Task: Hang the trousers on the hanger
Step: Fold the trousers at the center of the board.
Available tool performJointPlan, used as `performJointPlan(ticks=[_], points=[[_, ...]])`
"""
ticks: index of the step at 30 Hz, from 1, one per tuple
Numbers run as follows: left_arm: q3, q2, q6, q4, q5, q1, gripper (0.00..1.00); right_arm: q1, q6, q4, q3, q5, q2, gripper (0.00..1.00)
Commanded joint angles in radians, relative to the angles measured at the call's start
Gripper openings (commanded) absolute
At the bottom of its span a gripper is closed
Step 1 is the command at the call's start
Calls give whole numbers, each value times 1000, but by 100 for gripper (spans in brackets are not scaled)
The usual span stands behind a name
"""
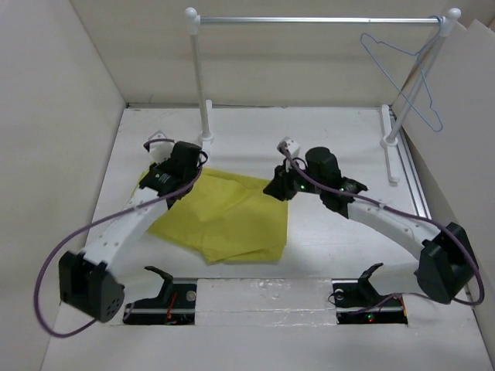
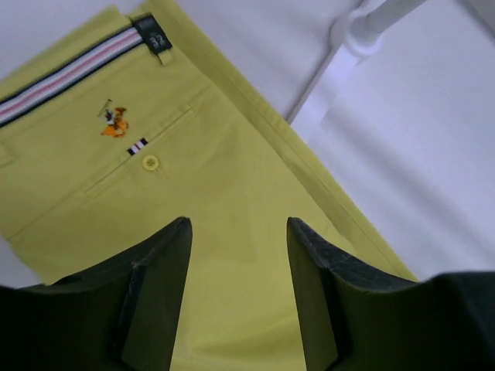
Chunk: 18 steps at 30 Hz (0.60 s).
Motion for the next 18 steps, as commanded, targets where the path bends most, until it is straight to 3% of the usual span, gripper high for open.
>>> performJointPlan(ticks=[1, 4, 5, 7, 8, 11, 14, 16, 17, 18], points=[[-66, 138, 104, 255, 282, 171, 48, -62, -53, -51, -188, 24, -60, 33], [-93, 300, 142, 387, 458, 321, 47, -109, -107, -69, -215, -93, -30, 38], [-96, 301, 153, 387, 459, 351, 47, -100, -107, -69, -202, -88, -14, 41], [-67, 403, 160, 406, 493, 400, 46, -73, -122, -164, -172, 8, 17, 46], [-58, 431, 162, 404, 489, 435, 46, -64, -115, -174, -185, 86, 18, 58], [-42, 518, 151, 396, 510, 519, 46, -93, -34, -110, -268, 109, -6, 72], [-74, 548, 122, 421, 544, 592, 46, -112, 8, -16, -339, 60, 58, 77], [-88, 565, 99, 427, 550, 616, 46, -112, 0, 12, -321, 32, 130, 70], [-87, 571, 85, 417, 536, 626, 46, -112, 3, 42, -314, 3, 164, 46], [-85, 572, 78, 400, 526, 647, 46, -121, 16, 81, -311, -11, 214, 31]])
